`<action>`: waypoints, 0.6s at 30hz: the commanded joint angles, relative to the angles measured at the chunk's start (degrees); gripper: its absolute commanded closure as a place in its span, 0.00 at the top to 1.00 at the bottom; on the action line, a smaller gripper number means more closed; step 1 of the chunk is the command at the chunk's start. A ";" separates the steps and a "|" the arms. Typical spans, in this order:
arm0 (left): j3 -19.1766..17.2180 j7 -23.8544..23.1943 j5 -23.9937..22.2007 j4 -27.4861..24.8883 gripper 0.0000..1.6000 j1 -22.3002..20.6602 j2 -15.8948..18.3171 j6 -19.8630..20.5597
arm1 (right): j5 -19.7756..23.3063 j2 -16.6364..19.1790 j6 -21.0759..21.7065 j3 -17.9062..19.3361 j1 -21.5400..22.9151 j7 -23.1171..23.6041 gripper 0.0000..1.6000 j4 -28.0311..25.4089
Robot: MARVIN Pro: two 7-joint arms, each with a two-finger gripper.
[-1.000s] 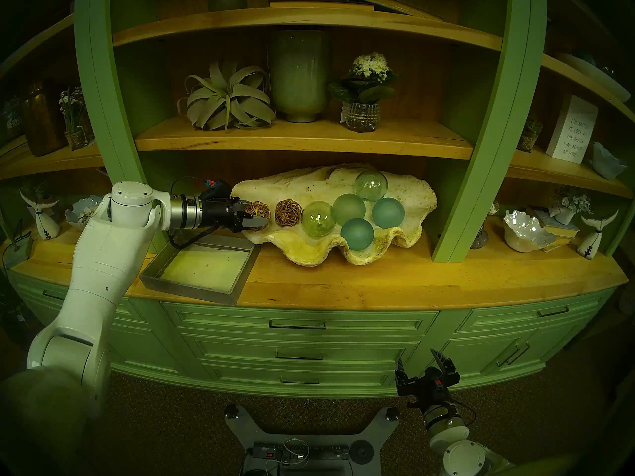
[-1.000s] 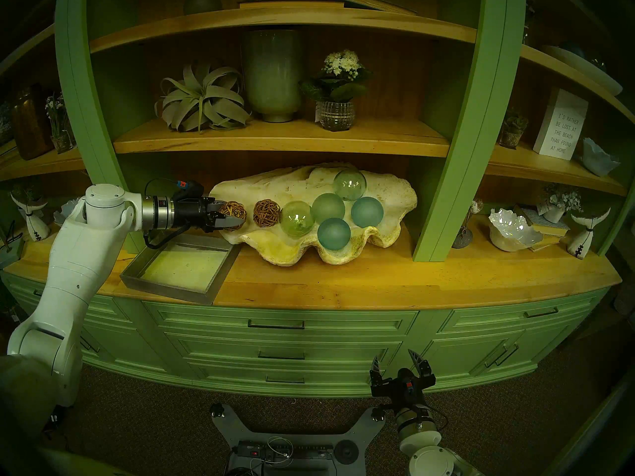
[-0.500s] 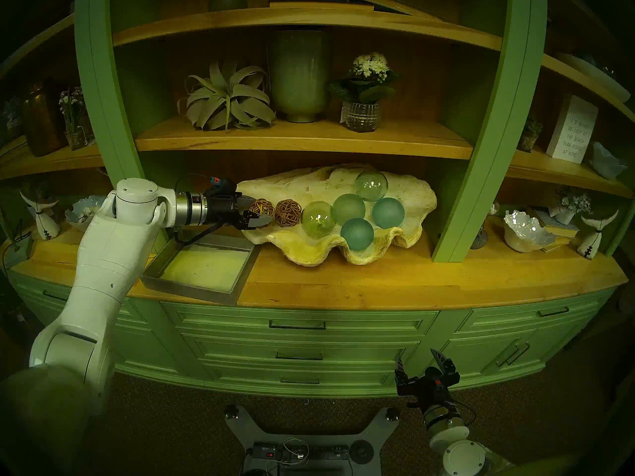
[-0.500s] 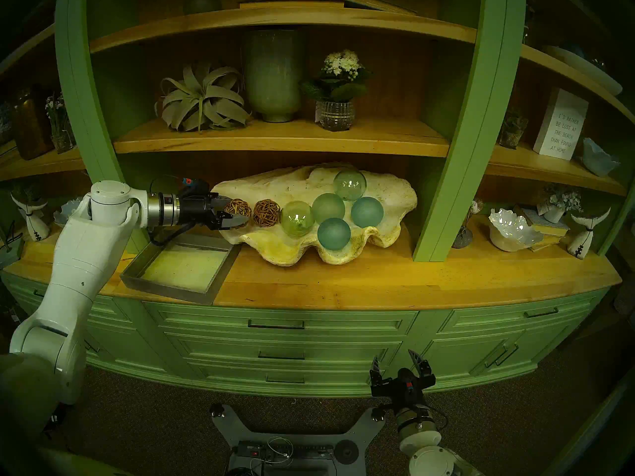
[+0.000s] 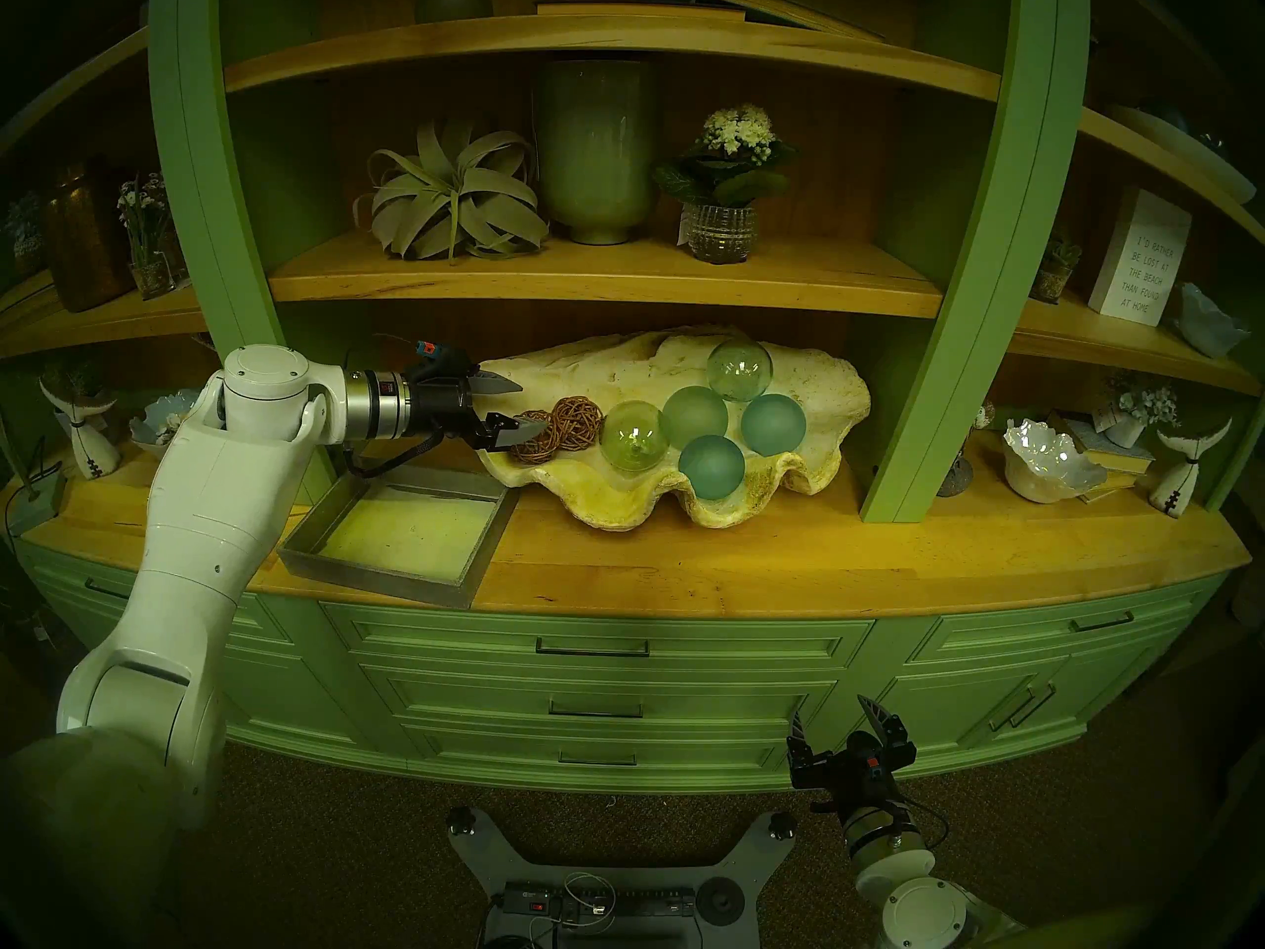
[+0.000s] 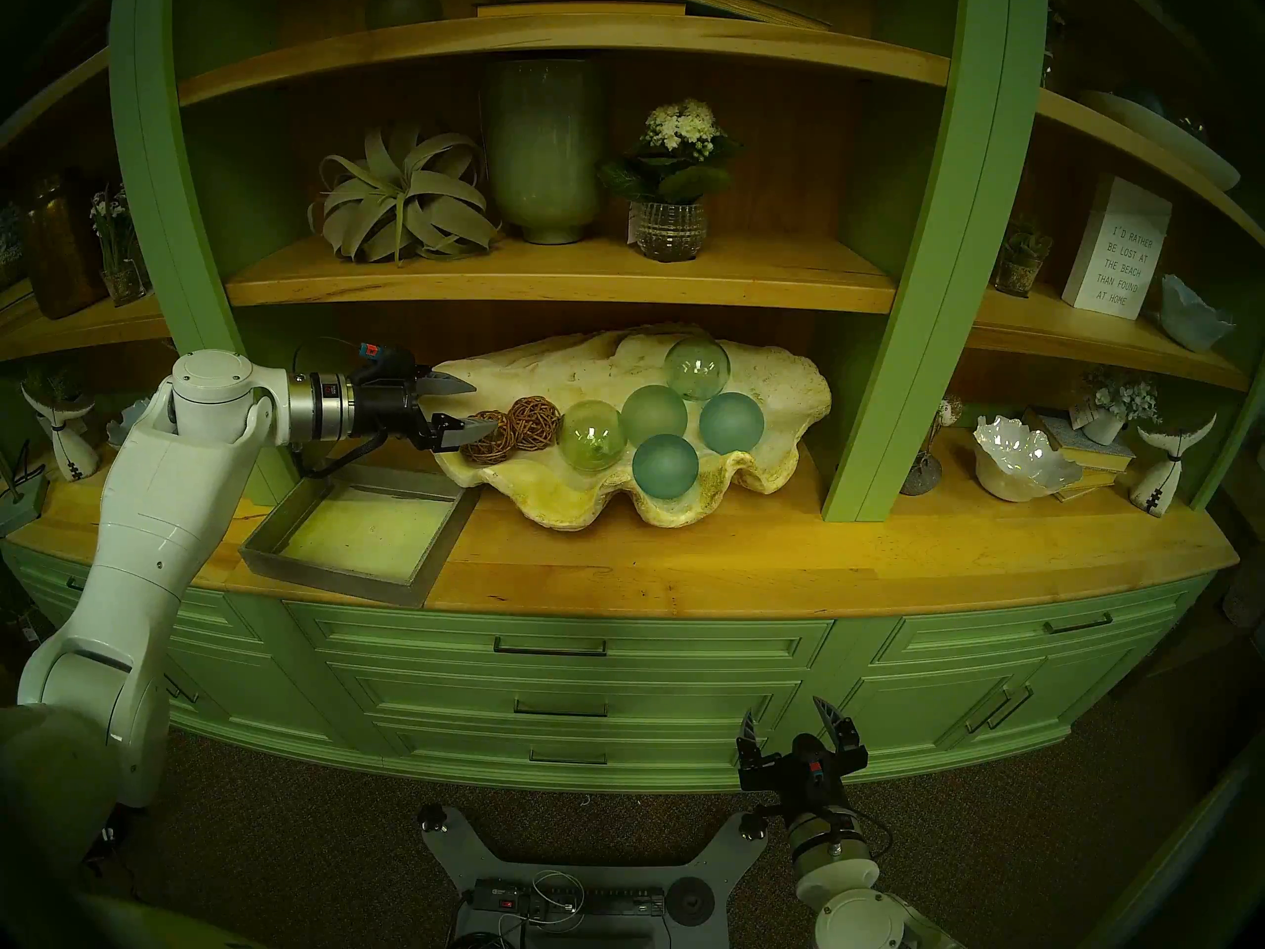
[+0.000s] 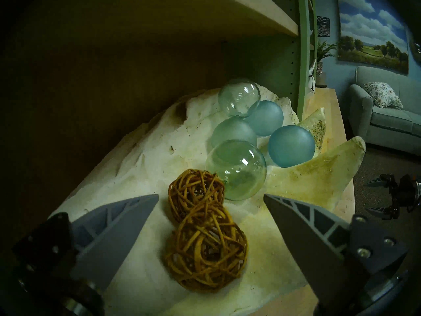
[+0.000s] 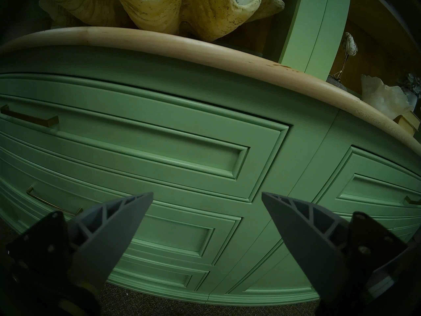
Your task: Put wooden balls into bowl
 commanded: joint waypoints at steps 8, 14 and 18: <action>-14.45 -5.60 -4.11 -10.96 1.00 9.87 10.70 -0.79 | -0.10 -0.06 -0.35 0.06 0.49 0.01 1.00 -1.00; -20.45 -7.34 -4.53 -11.17 1.00 14.88 14.62 -1.76 | -0.10 -0.09 -0.34 0.04 0.56 0.02 1.00 -0.78; -24.37 -8.93 -3.27 -9.88 1.00 18.79 15.78 -2.53 | -0.09 -0.11 -0.33 0.03 0.60 0.02 1.00 -0.61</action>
